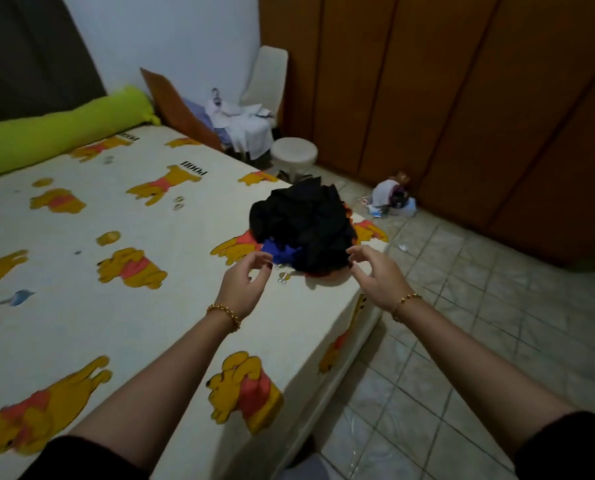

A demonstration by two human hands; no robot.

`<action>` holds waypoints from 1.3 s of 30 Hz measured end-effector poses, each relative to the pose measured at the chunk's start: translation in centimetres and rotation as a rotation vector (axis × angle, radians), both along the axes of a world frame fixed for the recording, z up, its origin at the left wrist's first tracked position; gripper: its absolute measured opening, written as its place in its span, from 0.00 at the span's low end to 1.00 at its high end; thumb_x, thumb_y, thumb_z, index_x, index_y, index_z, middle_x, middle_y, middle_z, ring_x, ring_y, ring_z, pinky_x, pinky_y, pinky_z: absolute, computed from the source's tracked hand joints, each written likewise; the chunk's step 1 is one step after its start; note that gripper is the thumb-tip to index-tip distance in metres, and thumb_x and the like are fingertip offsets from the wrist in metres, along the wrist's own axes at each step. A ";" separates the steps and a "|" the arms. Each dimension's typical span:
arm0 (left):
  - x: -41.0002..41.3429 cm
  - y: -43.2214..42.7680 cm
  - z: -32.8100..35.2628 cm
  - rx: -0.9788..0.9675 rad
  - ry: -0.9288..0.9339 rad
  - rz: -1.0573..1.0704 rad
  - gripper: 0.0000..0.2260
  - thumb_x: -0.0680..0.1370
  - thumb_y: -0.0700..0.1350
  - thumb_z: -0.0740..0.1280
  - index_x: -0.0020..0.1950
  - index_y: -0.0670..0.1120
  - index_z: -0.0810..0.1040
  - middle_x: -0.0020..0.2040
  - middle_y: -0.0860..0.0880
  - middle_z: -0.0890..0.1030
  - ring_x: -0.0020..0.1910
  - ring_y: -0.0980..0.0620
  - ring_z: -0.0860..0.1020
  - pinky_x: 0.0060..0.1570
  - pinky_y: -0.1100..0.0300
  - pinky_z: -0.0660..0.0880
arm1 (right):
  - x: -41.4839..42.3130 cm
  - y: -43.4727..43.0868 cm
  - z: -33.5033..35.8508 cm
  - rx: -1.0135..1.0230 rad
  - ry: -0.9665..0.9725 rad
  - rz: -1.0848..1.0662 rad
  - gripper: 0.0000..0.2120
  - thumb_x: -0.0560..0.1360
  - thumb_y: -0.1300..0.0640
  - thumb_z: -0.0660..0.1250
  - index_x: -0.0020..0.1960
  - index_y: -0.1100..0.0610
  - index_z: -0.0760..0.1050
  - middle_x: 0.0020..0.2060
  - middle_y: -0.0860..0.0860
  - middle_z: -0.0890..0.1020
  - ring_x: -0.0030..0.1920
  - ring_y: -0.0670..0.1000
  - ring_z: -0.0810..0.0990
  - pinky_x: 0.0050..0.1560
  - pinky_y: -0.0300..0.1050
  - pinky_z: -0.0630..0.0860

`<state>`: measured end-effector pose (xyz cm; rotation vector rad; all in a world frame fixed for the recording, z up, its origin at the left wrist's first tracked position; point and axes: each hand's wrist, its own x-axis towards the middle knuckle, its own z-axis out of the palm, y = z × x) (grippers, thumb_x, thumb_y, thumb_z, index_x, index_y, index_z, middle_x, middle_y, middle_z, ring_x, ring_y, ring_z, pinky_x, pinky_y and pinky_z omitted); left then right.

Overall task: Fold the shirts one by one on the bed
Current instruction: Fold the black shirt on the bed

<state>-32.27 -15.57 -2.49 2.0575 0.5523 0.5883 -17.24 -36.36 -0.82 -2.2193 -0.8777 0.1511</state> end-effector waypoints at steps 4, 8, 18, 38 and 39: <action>8.8 2.2 -0.8 -0.013 0.017 -0.018 0.06 0.78 0.42 0.64 0.54 0.49 0.78 0.50 0.53 0.80 0.50 0.58 0.77 0.48 0.61 0.74 | 7.8 1.7 -0.7 -0.028 0.029 -0.015 0.13 0.78 0.58 0.62 0.62 0.56 0.74 0.54 0.50 0.80 0.55 0.48 0.77 0.55 0.43 0.74; 15.9 4.5 -1.7 -0.013 0.073 -0.057 0.07 0.78 0.42 0.64 0.54 0.49 0.77 0.48 0.54 0.80 0.50 0.57 0.77 0.48 0.64 0.73 | 14.7 3.6 -1.5 -0.044 0.043 -0.014 0.13 0.77 0.59 0.62 0.62 0.56 0.74 0.53 0.49 0.80 0.55 0.47 0.76 0.55 0.40 0.71; 27.5 9.2 -7.4 -0.064 0.286 -0.019 0.08 0.77 0.40 0.66 0.54 0.47 0.77 0.48 0.53 0.80 0.51 0.57 0.77 0.53 0.64 0.72 | 28.5 8.9 -9.4 -0.287 0.104 0.105 0.16 0.78 0.60 0.61 0.65 0.53 0.73 0.60 0.48 0.76 0.61 0.47 0.74 0.63 0.43 0.71; 45.9 13.7 -19.1 -0.134 0.843 0.180 0.37 0.76 0.48 0.67 0.78 0.50 0.48 0.72 0.46 0.65 0.70 0.46 0.65 0.65 0.44 0.67 | 47.4 23.9 -20.4 -0.678 0.024 0.460 0.42 0.75 0.51 0.67 0.78 0.51 0.42 0.73 0.51 0.64 0.72 0.52 0.64 0.73 0.52 0.59; 46.1 13.6 -19.3 -0.110 0.906 0.166 0.34 0.76 0.48 0.67 0.77 0.50 0.53 0.70 0.44 0.68 0.67 0.45 0.68 0.64 0.48 0.69 | 47.3 23.9 -20.5 -0.670 -0.020 0.472 0.36 0.77 0.53 0.65 0.78 0.52 0.49 0.70 0.52 0.68 0.69 0.52 0.68 0.72 0.50 0.60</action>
